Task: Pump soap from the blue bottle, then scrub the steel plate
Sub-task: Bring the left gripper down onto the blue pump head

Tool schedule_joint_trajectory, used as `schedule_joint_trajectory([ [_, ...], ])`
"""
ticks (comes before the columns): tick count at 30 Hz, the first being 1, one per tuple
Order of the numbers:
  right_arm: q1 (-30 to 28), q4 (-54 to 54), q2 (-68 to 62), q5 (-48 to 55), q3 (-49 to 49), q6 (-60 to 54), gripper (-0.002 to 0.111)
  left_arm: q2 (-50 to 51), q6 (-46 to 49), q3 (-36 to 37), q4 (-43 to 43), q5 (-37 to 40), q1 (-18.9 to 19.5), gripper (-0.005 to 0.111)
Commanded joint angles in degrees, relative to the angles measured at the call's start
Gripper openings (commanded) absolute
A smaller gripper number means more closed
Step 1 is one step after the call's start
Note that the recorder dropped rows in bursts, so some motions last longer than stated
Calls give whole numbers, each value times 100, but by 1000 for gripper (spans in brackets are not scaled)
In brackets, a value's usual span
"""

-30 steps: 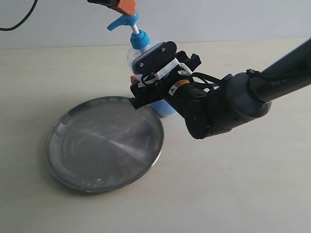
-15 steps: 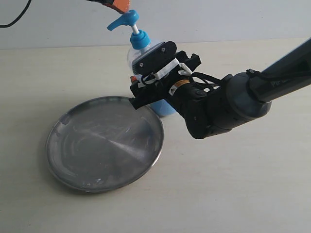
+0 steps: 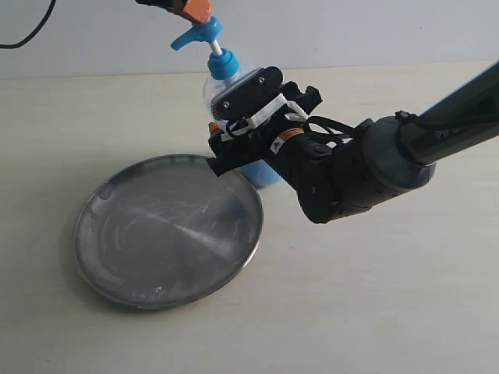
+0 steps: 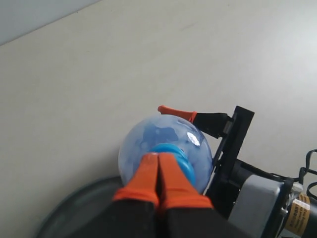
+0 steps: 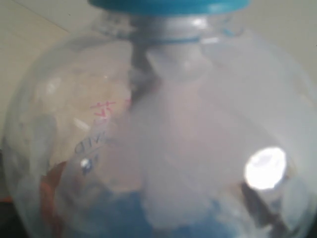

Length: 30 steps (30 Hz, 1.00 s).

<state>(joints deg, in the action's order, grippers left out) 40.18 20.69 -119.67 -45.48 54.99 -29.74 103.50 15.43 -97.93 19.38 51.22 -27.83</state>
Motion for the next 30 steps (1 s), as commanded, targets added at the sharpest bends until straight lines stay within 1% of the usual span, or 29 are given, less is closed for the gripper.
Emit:
schedule_joint_trajectory([
  [1,0,-143,61,-267,35,-21,0,18,-43,-19,30,239,-23,0],
  [17,0,-158,61,-267,35,-22,0,21,-43,-8,30,354,-23,0],
  [30,0,-181,61,-267,35,-22,0,378,-43,-8,29,671,-23,0],
])
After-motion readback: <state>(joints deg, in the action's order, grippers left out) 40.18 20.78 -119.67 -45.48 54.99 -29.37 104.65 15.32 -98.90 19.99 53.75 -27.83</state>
